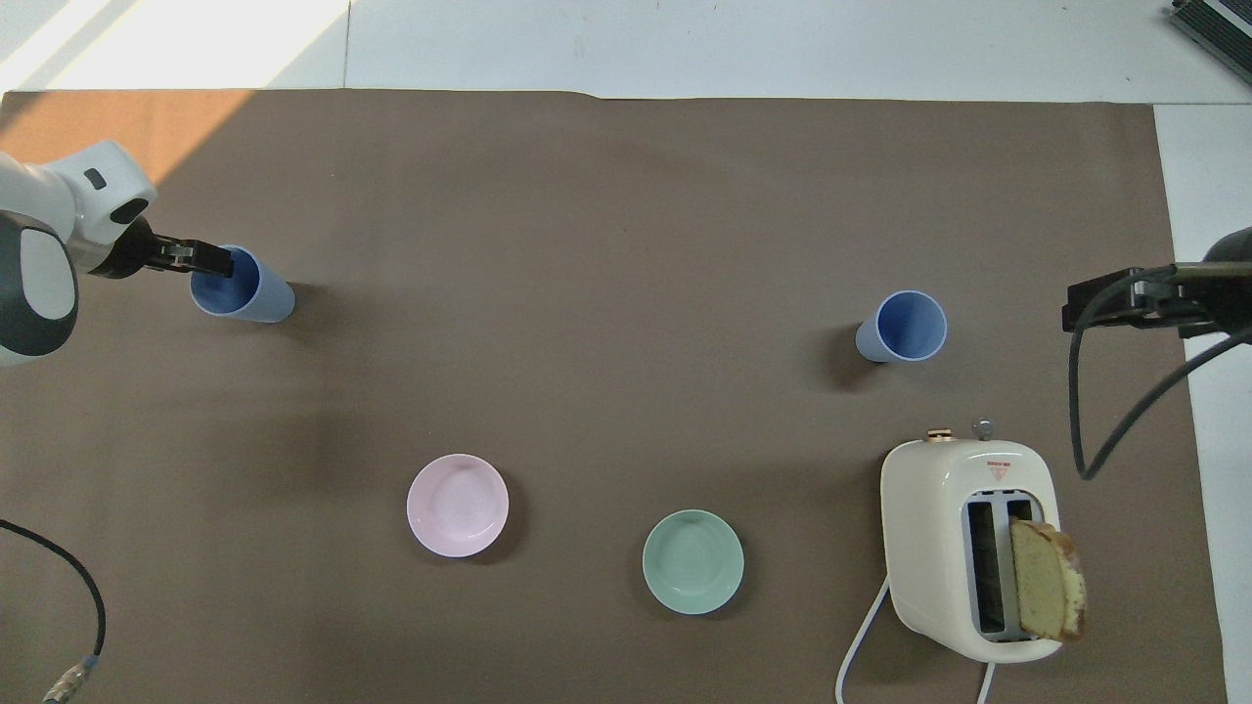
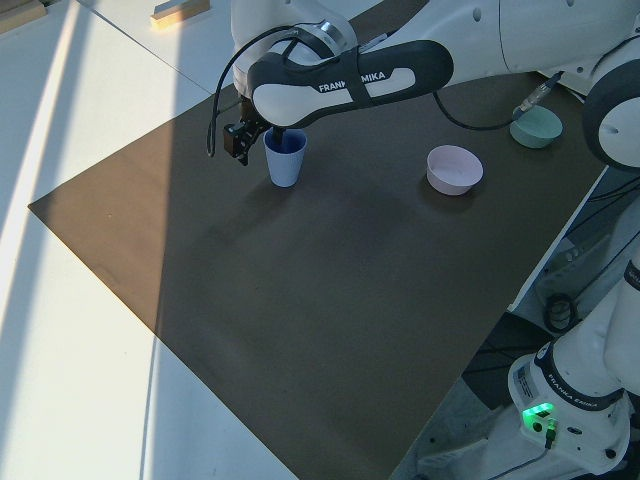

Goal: Stack blue cups with both arms
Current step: 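Reach the left gripper to the blue cup farther from the toaster, then grasp the blue cup and slide it toward the table center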

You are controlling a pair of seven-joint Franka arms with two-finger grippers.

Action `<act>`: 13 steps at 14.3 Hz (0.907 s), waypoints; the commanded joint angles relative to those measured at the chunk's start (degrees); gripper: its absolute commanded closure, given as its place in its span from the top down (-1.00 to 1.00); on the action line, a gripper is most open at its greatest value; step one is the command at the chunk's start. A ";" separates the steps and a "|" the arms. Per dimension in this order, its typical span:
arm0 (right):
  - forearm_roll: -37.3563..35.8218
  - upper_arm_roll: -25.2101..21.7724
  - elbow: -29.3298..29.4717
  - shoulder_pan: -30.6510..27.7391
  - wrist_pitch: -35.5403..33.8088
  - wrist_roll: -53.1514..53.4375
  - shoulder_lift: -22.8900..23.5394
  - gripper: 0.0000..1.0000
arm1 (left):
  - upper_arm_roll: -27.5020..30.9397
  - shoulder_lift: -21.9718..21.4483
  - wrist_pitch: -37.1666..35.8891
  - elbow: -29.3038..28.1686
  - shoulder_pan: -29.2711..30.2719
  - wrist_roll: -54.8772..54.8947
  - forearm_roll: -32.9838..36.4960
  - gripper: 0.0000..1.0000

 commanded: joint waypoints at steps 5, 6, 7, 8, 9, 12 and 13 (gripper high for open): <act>1.04 -0.07 -0.32 -0.21 -0.26 -0.13 -0.65 1.00 | -0.35 -3.02 -3.34 -3.12 0.08 1.20 -1.03 -1.00; 1.04 -0.07 -0.32 -0.21 -0.26 -0.13 -0.65 1.00 | -0.35 -3.11 -4.84 -2.95 -0.01 0.94 -1.03 -1.00; 1.04 -0.07 -0.32 -0.21 -0.26 -0.13 -0.65 1.00 | -0.43 -3.37 -5.64 -2.77 -0.44 0.67 -1.03 -1.00; 1.04 -0.07 -0.32 -0.21 -0.26 -0.13 -0.65 1.00 | -0.35 -3.89 -5.82 -2.77 -1.32 0.32 -1.03 -1.00; 1.04 -0.07 -0.32 -0.21 -0.26 -0.13 -0.65 1.00 | -0.35 -4.60 -5.91 -2.77 -2.29 -0.12 -1.03 -1.00; 1.04 -0.07 -0.32 -0.21 -0.26 -0.13 -0.65 1.00 | -0.26 -5.48 -5.73 -2.95 -6.50 -7.56 -0.85 -1.00; 1.04 -0.07 -0.32 -0.21 -0.26 -0.13 -0.65 1.00 | -0.17 -5.48 -5.03 -2.95 -8.43 -10.38 -0.76 -1.00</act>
